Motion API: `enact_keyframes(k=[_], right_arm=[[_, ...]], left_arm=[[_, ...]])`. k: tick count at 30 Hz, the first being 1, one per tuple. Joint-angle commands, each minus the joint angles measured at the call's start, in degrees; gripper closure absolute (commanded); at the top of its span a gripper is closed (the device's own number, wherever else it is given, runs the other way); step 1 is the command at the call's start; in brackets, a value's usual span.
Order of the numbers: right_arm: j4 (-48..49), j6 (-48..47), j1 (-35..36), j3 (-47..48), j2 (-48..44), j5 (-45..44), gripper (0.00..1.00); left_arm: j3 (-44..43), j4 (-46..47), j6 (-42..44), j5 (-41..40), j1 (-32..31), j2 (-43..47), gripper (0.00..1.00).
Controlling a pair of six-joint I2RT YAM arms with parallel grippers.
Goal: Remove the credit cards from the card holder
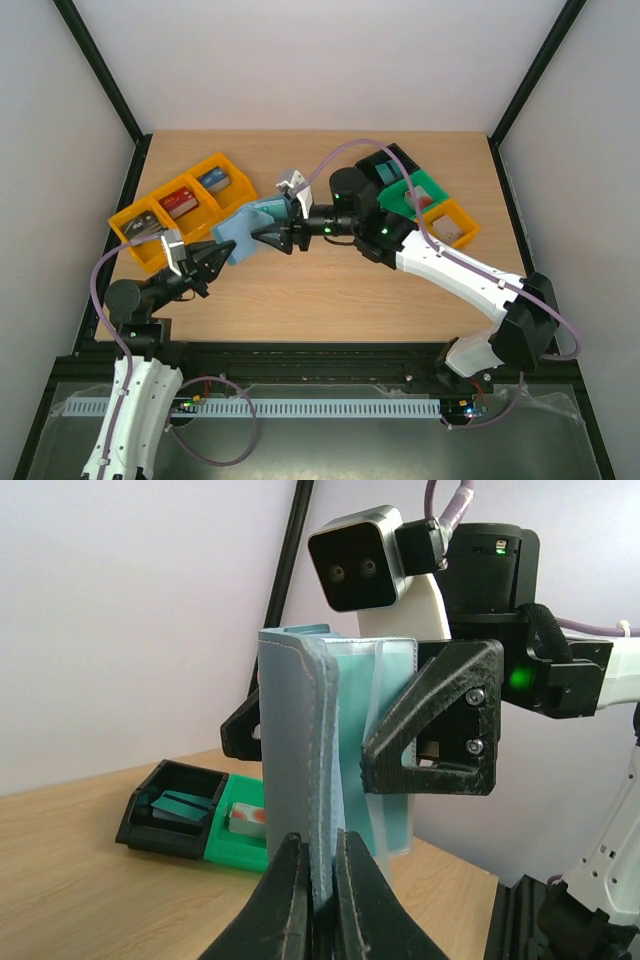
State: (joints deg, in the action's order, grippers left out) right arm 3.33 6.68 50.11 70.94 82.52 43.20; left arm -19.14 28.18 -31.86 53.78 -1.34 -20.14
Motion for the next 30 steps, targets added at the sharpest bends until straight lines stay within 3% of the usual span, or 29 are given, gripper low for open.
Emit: enact_keyframes(k=[1, 6, 15, 22, 30], right_arm=[[2.2, 1.5, 1.2, 3.4, 1.1, -1.4, 0.31], [0.9, 2.2, 1.9, 5.1, 2.7, -1.5, 0.34], [-7.0, -8.8, 1.6, 3.0, -4.3, 2.7, 0.03], [-17.8, -14.8, -2.0, 5.5, -5.6, 2.1, 0.01], [-18.9, -15.8, -5.4, 5.8, -7.7, -1.6, 0.07]], left_arm=[[1.2, 5.4, -3.5, -2.2, -0.2, 0.5, 0.98], [2.1, 5.1, -5.0, -4.8, -0.3, 0.6, 0.98], [3.0, 8.3, -8.6, -8.2, -0.3, 1.0, 0.98], [1.1, 8.2, -1.1, -3.4, -0.3, 2.0, 0.98], [0.6, 8.9, -1.3, -2.7, -0.3, 2.2, 0.98]])
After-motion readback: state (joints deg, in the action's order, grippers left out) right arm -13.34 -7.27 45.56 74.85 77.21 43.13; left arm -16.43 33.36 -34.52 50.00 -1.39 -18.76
